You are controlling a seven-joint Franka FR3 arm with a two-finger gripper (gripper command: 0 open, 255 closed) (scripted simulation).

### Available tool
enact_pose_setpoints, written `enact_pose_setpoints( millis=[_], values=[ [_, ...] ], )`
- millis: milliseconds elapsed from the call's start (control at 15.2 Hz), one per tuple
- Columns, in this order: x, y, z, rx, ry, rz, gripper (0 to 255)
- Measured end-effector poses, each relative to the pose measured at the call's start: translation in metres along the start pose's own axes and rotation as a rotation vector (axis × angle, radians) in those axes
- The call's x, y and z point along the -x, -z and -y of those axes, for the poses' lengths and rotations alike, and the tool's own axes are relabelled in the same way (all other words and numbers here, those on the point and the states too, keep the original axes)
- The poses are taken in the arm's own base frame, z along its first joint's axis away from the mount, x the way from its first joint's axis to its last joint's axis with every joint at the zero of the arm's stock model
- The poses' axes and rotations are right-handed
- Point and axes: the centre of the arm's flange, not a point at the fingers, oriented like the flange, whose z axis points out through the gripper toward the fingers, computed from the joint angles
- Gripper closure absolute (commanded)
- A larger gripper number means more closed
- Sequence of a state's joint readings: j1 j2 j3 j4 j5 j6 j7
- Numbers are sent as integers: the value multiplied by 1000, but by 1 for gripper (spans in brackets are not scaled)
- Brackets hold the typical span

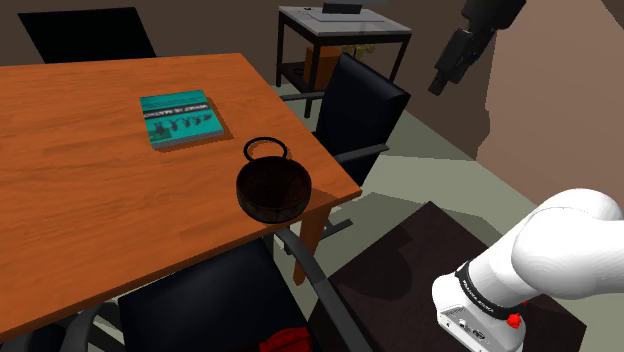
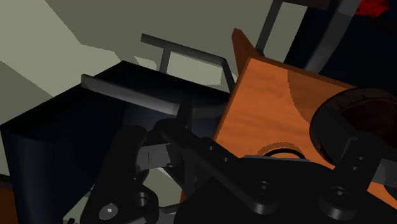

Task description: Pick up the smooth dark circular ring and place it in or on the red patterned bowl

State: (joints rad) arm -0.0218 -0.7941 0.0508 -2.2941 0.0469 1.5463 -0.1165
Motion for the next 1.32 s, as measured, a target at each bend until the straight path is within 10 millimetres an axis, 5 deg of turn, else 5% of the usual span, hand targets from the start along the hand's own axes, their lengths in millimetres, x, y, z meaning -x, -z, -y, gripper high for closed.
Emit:
enact_pose_setpoints(
  millis=[264,462,1320],
  values=[
    [-16,-12,14,0,-15,3,0],
    [-39,-39,32,-1,-37,8,0],
    [-160,-133,115,-6,-135,25,0]
  ],
)
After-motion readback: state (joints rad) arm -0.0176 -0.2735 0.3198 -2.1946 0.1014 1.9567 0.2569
